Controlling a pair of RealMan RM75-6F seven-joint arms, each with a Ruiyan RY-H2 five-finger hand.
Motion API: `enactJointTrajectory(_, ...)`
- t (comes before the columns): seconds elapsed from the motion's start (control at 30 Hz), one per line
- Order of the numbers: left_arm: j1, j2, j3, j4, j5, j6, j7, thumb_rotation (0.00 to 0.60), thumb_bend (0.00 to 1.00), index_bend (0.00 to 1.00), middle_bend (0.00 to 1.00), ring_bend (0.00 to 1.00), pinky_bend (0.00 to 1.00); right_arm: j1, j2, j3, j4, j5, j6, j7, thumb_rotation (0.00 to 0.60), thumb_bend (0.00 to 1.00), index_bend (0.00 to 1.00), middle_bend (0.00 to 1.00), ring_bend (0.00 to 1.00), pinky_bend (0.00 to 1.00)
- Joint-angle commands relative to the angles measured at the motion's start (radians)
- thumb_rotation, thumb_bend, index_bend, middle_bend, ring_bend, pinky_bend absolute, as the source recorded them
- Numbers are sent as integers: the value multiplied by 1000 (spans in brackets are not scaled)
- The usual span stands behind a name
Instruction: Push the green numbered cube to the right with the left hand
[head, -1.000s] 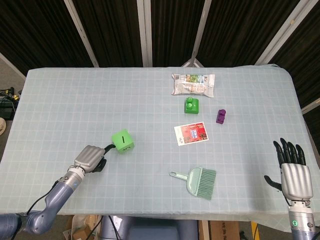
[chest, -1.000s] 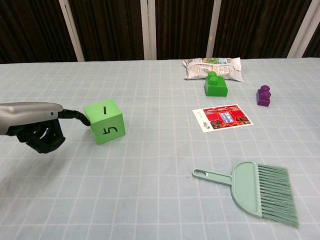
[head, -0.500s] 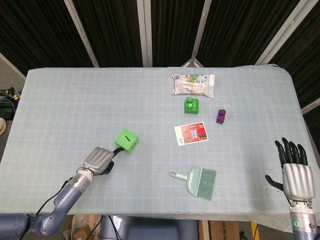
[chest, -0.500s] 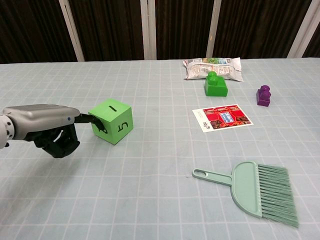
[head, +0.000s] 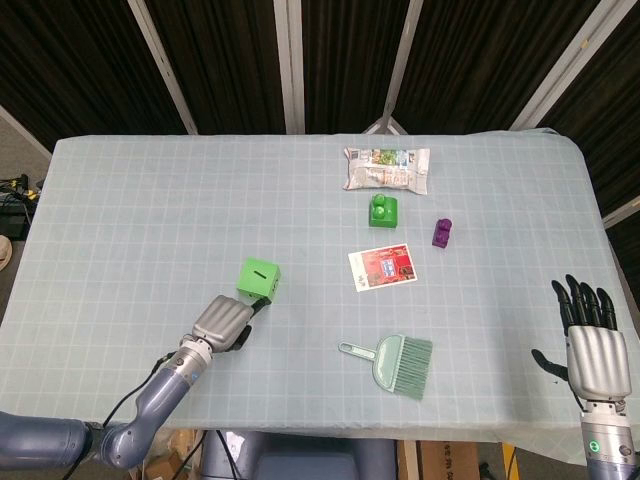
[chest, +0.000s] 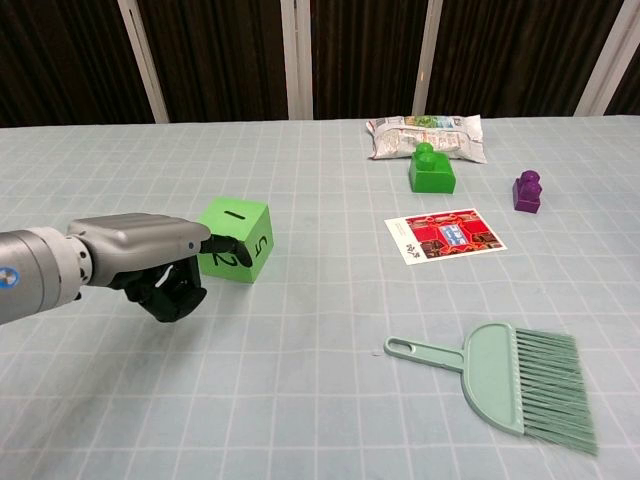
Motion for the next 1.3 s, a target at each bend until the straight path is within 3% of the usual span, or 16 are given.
enactJointTrajectory(0.03,-6,-10,0,-6,1,9,7,600,775,170,814,677,696,3,3,1,3,8,-10,11,600,72,82,0,0,0)
enactJointTrajectory(0.63,-38,-20,2,6,-32,20,33,600,775,178,813,677,696,8,3,6,9,22,-20,17,600,72,82,0,0,0)
enactJointTrajectory(0.97,0,6,34,57,218,2,-147,600,775,179,809,677,710,11,-3,6,6,30,-25,-1,600,72,82,0,0,0)
enactJointTrajectory(1.3,55,144,122,-4,311,-6,-203,600,775,179,806,677,710,6,-1,7,-5,37,-16,-7,600,72,81,0,0,0)
